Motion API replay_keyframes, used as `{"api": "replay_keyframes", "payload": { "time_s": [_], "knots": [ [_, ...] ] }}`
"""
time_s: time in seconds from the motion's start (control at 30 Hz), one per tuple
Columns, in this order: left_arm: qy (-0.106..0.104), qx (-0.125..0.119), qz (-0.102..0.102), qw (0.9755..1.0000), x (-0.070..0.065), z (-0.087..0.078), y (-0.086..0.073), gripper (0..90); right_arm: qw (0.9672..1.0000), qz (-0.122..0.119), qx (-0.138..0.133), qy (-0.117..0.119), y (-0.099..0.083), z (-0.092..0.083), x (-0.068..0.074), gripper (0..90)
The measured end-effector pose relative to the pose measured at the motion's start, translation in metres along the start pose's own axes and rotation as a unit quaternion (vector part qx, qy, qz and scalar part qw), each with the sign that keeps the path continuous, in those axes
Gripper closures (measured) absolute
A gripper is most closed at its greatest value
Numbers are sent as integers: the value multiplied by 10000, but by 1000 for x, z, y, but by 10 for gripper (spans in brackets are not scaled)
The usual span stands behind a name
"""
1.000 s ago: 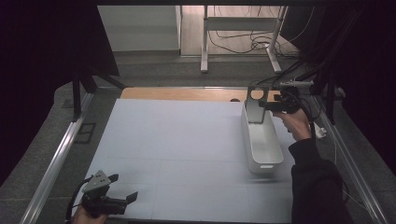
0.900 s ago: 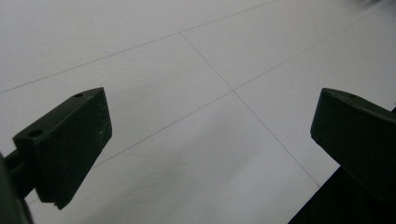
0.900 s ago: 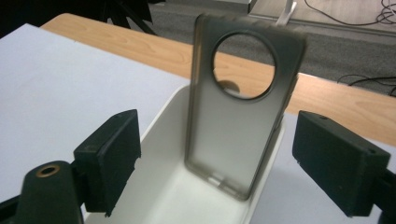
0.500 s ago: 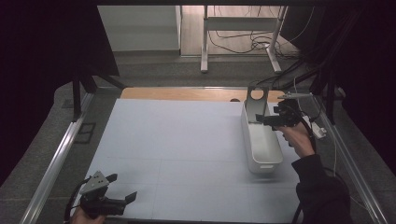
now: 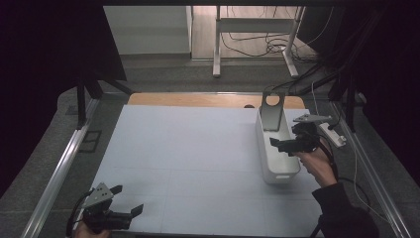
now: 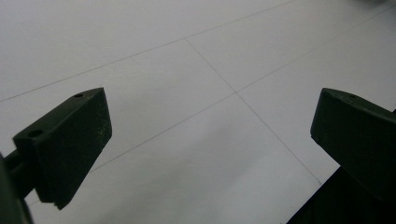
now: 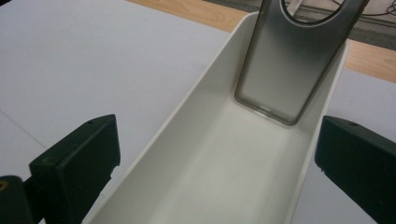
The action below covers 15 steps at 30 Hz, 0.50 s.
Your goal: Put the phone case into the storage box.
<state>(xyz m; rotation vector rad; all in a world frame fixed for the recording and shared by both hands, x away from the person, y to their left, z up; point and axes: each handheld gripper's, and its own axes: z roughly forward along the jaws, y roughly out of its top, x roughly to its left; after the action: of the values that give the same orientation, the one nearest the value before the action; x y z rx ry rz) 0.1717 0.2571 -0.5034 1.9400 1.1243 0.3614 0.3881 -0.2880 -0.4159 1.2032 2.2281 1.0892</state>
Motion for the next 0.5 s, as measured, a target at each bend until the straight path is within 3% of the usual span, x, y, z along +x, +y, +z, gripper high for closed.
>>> {"api": "replay_keyframes", "payload": {
  "time_s": [0.5],
  "knots": [
    [-1, -5, -19, 10000, 0, -1, -1, 0, 9999, -60, -123, -80, -31, -34, 30, 0]
  ]
}}
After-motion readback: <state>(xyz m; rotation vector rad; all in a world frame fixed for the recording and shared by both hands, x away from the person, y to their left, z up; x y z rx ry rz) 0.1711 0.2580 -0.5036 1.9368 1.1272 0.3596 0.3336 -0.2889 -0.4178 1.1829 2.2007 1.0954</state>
